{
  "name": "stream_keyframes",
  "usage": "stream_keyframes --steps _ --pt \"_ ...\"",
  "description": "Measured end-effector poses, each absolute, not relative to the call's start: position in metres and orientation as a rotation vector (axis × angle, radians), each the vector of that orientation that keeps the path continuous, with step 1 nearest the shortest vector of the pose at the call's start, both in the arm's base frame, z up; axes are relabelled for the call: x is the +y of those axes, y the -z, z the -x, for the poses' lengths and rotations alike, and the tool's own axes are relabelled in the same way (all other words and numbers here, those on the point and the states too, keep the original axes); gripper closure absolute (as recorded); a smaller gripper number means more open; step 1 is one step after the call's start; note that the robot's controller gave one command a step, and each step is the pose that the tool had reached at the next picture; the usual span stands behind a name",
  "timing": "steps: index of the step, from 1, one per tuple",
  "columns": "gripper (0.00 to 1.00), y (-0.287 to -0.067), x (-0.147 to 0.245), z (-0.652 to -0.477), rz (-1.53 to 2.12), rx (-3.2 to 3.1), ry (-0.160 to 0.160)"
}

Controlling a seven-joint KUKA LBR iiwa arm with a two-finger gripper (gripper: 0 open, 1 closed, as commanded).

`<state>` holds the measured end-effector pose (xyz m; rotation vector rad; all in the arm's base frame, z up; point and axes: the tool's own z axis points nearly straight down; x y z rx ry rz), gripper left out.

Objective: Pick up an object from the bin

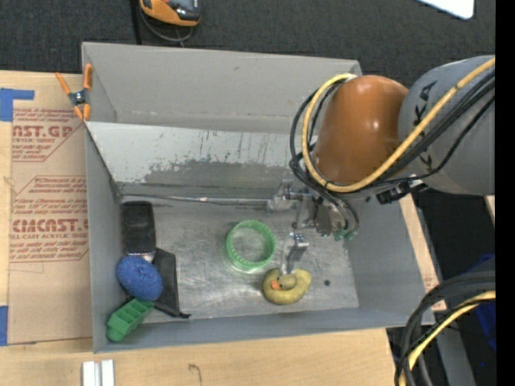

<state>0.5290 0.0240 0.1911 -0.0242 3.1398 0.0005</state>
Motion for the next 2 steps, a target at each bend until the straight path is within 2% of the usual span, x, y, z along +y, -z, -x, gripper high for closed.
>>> stream_keyframes --steps 2 --pt "0.00 -0.1841 0.0223 -0.5340 0.035 3.132 -0.002"
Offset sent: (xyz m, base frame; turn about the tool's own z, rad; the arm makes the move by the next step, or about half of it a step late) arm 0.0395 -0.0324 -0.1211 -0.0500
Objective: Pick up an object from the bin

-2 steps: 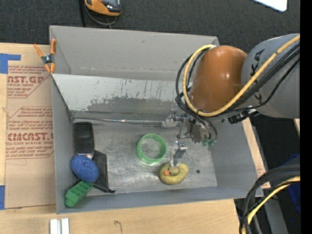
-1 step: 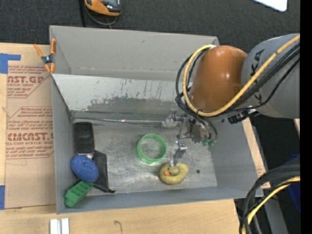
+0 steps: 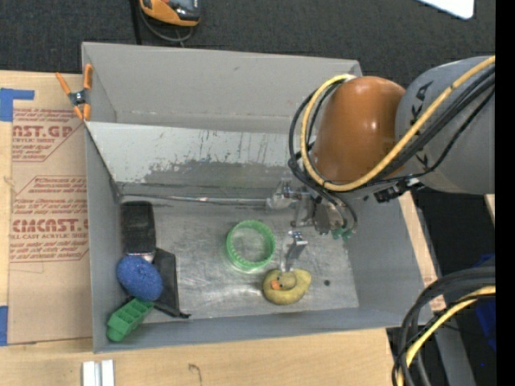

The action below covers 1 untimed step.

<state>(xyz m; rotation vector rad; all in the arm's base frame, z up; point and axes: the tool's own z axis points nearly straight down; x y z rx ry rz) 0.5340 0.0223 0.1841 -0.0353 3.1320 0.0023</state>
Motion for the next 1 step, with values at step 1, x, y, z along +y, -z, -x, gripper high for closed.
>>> stream_keyframes --steps 1 --pt "1.00 -0.0738 0.0361 -0.5300 0.094 3.140 -0.001"
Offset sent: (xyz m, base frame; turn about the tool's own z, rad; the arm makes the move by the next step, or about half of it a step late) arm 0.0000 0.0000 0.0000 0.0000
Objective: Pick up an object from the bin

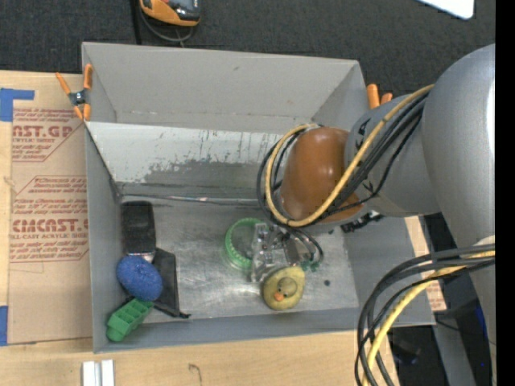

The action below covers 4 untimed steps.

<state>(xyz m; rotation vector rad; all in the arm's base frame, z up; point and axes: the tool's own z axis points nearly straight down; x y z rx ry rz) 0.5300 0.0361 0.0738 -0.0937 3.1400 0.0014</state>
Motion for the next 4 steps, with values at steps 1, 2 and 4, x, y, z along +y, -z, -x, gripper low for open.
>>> stream_keyframes --steps 1,2,4 --pt "1.00 -0.074 0.036 -0.530 0.094 3.140 -0.001" --pt "1.00 -0.167 0.014 -0.522 0.174 3.136 -0.001" --pt "1.00 -0.191 0.011 -0.518 0.191 3.137 -0.001"
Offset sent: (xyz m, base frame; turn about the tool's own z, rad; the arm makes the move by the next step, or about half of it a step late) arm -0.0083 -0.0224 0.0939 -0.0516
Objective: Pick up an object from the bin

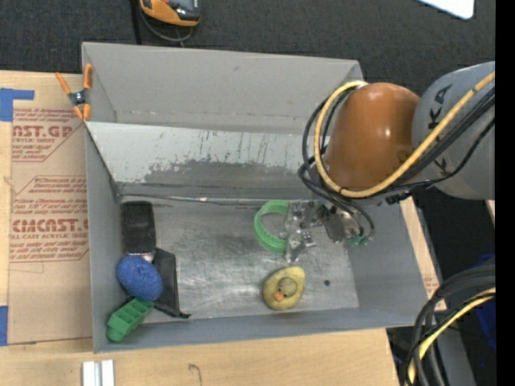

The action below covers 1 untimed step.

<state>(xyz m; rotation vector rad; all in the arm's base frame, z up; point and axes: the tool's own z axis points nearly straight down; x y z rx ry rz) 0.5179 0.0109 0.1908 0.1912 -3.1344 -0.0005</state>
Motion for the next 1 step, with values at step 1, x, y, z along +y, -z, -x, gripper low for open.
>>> stream_keyframes --steps 1 --pt "1.00 -0.2940 0.0075 -0.5261 -0.274 -3.133 0.001"
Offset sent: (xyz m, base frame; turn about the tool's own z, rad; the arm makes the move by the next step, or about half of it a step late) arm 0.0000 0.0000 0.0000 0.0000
